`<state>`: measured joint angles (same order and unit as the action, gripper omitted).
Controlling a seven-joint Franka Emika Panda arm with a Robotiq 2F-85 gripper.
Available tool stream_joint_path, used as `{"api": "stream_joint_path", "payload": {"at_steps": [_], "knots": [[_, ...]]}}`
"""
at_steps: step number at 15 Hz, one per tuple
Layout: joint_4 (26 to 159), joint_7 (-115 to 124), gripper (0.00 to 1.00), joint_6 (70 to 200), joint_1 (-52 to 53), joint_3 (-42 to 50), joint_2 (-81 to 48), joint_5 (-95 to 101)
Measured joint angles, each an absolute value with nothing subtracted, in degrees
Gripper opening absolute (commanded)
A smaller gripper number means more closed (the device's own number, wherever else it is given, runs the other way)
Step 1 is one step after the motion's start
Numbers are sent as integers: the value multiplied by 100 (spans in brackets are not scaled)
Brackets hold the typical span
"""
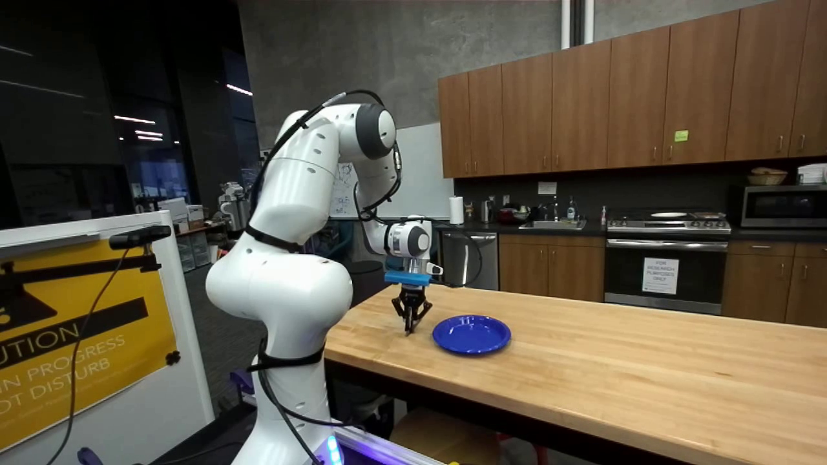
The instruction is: Put the pen on the plate
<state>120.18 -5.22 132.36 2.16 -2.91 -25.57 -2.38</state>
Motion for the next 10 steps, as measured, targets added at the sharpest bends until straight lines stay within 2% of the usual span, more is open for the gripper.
{"api": "stream_joint_path", "payload": {"at_steps": [10], "knots": [[12655, -510, 3, 14209, 410, -483, -2019, -238]]}}
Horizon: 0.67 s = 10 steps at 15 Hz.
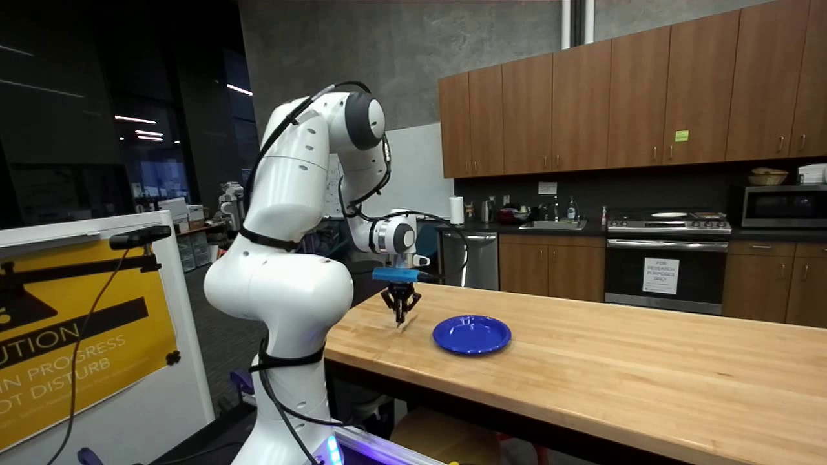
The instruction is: Put the pen on the plate
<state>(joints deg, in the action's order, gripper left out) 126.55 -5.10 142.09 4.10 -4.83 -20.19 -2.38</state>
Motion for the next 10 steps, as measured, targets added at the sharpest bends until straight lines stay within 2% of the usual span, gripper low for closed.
{"api": "stream_joint_path", "payload": {"at_steps": [10], "knots": [[12672, -609, 3, 14211, 170, -452, -1894, -247]]}}
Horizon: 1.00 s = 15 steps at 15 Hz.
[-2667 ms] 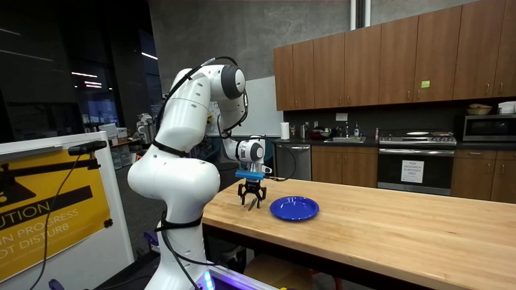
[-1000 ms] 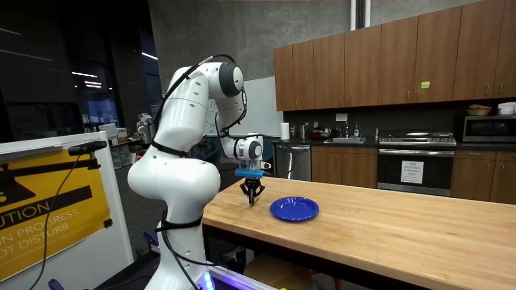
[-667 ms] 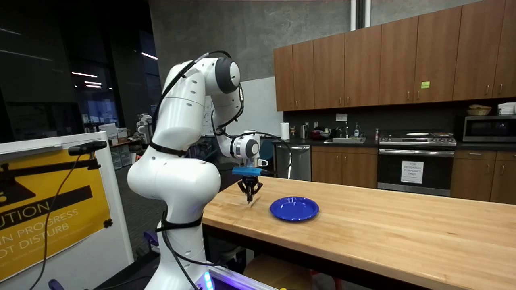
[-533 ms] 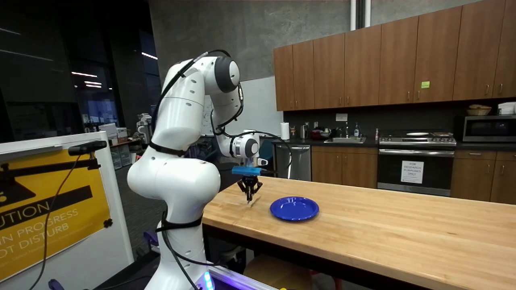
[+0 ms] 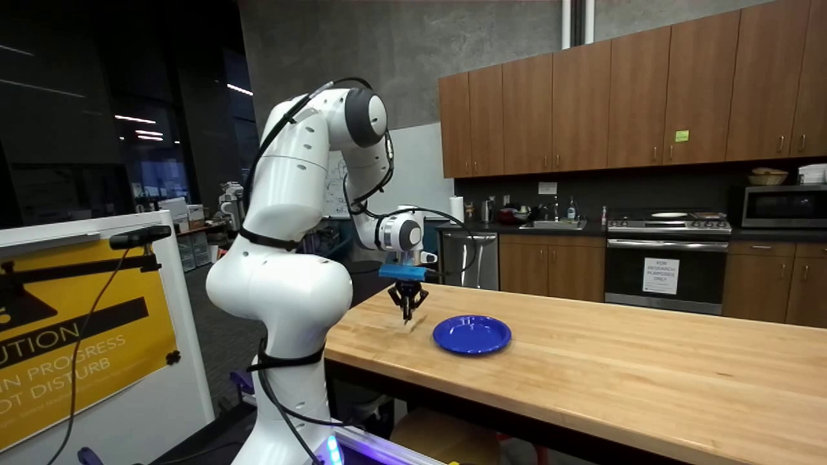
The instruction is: Put the pen on the plate
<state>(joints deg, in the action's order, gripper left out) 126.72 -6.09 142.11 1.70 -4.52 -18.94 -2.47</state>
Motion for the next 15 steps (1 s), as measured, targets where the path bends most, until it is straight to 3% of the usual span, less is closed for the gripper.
{"api": "stream_joint_path", "payload": {"at_steps": [15], "knots": [[12744, -1117, 3, 13876, -315, -112, -1270, -831]]}}
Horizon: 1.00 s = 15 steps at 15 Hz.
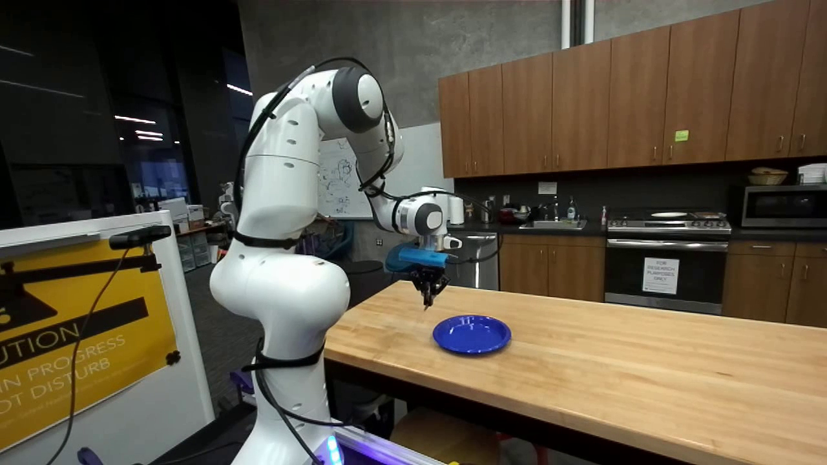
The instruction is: Put the pen on the plate
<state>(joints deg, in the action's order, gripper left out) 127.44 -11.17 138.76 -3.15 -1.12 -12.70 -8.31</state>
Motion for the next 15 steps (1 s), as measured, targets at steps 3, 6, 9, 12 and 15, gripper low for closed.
{"api": "stream_joint_path", "payload": {"at_steps": [3, 6, 9, 12, 15], "knots": [[12738, -1438, 3, 13849, -497, -100, -1429, -986], [12701, -1557, 3, 13821, -616, -63, -1538, -976], [12651, -1555, 9, 13801, -625, -6, -1574, -906], [12611, -1536, 7, 13801, -624, 14, -1572, -759], [12570, -1508, 10, 13801, -623, 16, -1565, -640]]}}
